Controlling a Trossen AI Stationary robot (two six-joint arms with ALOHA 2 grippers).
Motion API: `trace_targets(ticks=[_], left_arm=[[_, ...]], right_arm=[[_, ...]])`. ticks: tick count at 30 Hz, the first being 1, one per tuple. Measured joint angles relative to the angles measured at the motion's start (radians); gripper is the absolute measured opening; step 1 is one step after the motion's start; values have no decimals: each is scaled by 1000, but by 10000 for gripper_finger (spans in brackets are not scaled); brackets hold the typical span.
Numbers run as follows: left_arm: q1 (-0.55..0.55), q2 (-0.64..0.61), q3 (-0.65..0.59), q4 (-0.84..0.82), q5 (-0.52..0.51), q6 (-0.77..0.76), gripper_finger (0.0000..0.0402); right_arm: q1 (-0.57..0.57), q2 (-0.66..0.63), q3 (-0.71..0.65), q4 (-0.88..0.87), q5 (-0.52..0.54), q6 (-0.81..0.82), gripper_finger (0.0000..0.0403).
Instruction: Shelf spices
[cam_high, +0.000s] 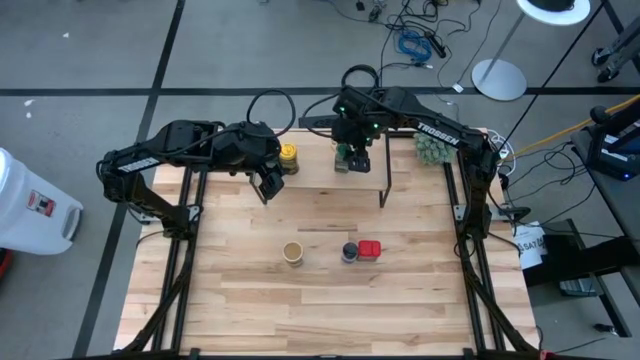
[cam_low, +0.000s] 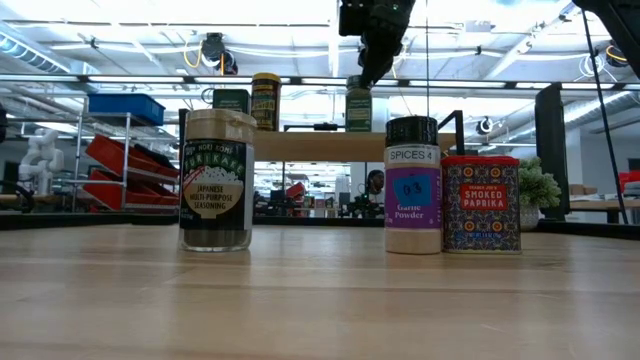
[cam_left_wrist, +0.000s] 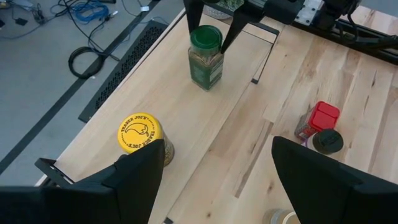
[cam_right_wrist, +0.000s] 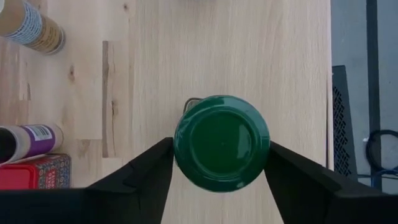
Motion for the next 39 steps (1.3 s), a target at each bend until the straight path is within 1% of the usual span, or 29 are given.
trace_targets(ticks=[6,12,16,24,29,32,35,39], left_arm=[[0,0,0,0,0,0,303],[0,0,0,0,0,0,303],[0,0,0,0,1,0,303],[0,0,-7,2,2,0,303],[-1,1,-74,6,10,-13,303],[-12,0,-125,62,66,-26,303],[-39,0,-167,81,123,-26,303],[-74,0,-253,89,160,-27,303]], right_arm=[[-1,0,0,1,-1,-42,233],[-5,0,0,3,3,-43,233],[-7,0,0,-4,28,-42,233],[-9,-4,0,-18,28,-20,233],[-5,-42,0,-16,1,34,233],[-5,-67,0,-25,-1,86,233],[-5,-95,0,-33,-3,132,233],[-4,-133,0,-26,-3,210,233]])
